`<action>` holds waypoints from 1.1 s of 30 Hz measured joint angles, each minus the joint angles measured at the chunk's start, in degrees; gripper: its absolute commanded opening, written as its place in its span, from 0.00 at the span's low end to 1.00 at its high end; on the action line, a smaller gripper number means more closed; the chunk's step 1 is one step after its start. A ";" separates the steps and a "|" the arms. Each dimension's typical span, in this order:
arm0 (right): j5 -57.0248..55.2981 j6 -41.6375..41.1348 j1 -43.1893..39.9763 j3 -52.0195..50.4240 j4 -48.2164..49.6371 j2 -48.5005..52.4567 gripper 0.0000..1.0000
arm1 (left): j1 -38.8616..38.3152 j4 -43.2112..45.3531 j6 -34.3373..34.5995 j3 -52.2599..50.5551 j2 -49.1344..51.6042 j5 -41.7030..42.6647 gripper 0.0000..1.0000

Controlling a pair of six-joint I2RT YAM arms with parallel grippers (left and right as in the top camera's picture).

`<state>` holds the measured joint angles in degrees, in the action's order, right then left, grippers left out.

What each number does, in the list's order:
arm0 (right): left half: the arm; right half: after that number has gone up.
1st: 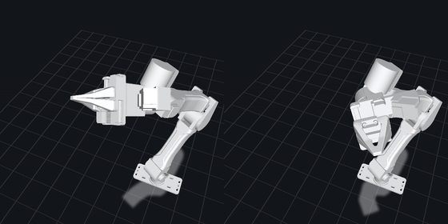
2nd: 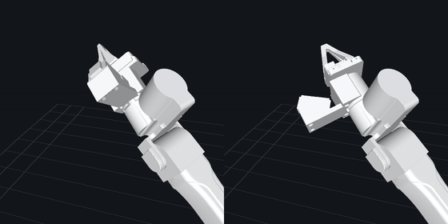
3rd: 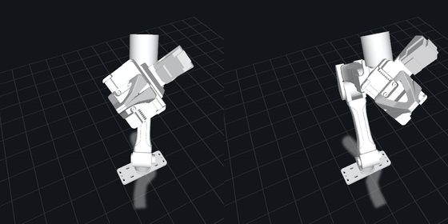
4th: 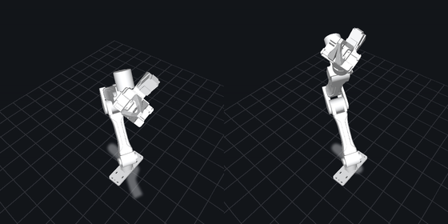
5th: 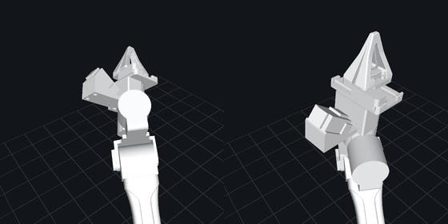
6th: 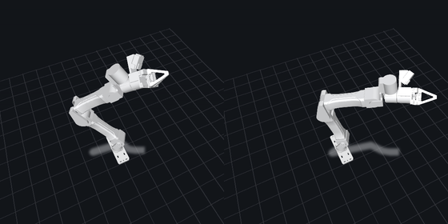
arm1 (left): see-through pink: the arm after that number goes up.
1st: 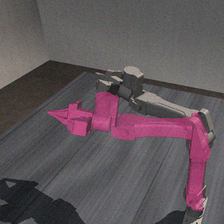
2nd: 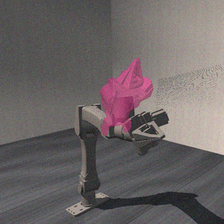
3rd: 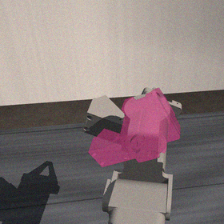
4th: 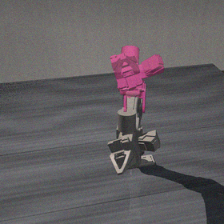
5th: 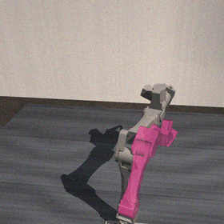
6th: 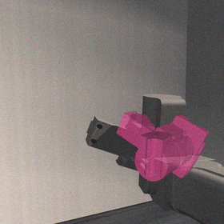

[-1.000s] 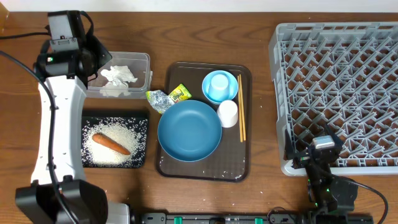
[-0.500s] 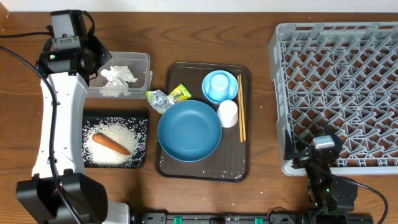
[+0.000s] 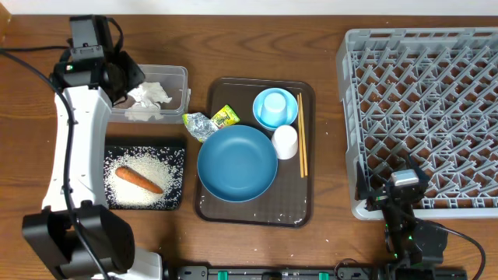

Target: Sort waste into correct bins and load items into the dishwasher rack

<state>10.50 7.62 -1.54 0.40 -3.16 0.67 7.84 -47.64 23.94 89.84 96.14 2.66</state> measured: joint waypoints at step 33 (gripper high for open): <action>0.00 0.00 0.00 0.00 0.00 0.00 0.99 | -13.73 1.57 -7.91 -16.20 0.04 7.02 0.78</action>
<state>10.50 7.62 -1.54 0.40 -3.16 0.67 -5.89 -46.06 16.03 73.65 96.18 9.67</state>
